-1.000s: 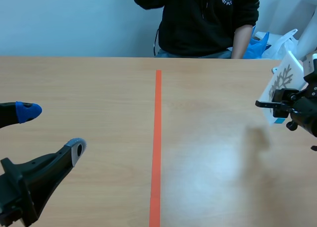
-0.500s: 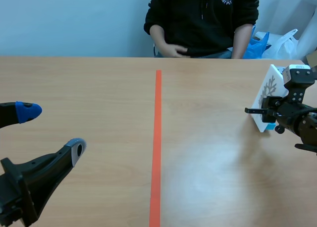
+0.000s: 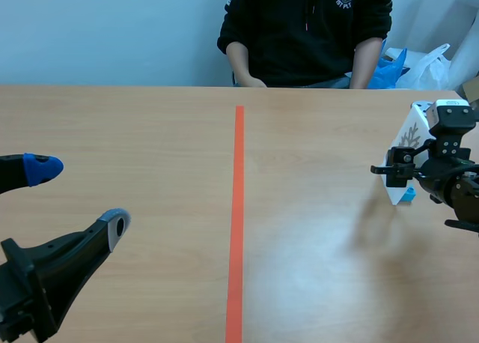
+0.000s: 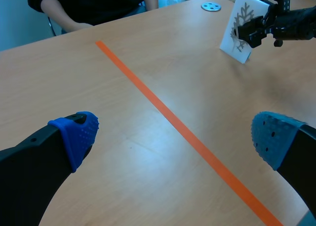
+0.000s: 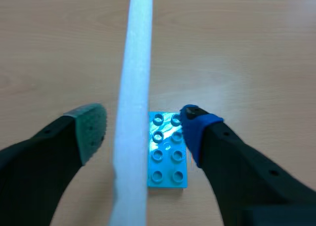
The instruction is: Sort the leaf by its shape. The table is split by an orange tape line. A compound leaf with several leaflets goes to the left side, a simple leaf with one blade goes to the right side. Return to the home posture when a red brick is placed on the table.
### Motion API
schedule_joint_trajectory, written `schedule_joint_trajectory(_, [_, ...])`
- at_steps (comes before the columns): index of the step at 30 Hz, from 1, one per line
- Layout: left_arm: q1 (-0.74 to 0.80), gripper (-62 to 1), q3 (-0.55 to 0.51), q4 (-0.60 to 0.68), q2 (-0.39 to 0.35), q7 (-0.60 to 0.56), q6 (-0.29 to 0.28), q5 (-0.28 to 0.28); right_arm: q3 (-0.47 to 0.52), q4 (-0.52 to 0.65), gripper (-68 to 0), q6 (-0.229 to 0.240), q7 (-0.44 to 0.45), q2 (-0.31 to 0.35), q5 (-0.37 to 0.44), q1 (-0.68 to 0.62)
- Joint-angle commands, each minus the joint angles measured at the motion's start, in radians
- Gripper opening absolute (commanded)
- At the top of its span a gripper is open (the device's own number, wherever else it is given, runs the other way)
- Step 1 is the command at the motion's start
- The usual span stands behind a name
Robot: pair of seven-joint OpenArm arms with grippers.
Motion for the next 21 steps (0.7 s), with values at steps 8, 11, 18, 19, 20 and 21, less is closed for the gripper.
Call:
schedule_joint_trajectory(8, [0.002,1.4,-0.002,0.015,0.005,-0.021,-0.002,-0.01,0.085,0.348,-17.9,0.06,-0.078,0.125,0.167,-0.121])
schedule_joint_trajectory(11, [0.002,1.4,-0.002,0.015,0.005,-0.021,-0.002,-0.01,0.133,0.491,-13.2,0.088,-0.12,0.162,0.214,-0.202])
schedule_joint_trajectory(18, [0.001,1.4,-0.002,0.015,0.005,-0.02,-0.001,-0.01,0.244,0.824,-1.5,0.193,-0.199,0.203,0.338,-0.451])
schedule_joint_trajectory(19, [0.001,1.4,-0.002,0.015,0.005,-0.02,-0.001,-0.01,0.25,0.872,-0.4,0.197,-0.208,0.205,0.352,-0.493])
schedule_joint_trajectory(20, [0.002,1.4,-0.002,0.015,0.005,-0.02,-0.001,-0.009,0.254,0.917,0.4,0.206,-0.215,0.208,0.363,-0.534])
schedule_joint_trajectory(21, [0.002,1.4,-0.002,0.015,0.005,-0.019,-0.001,-0.009,0.258,0.961,0.4,0.216,-0.217,0.211,0.371,-0.578])
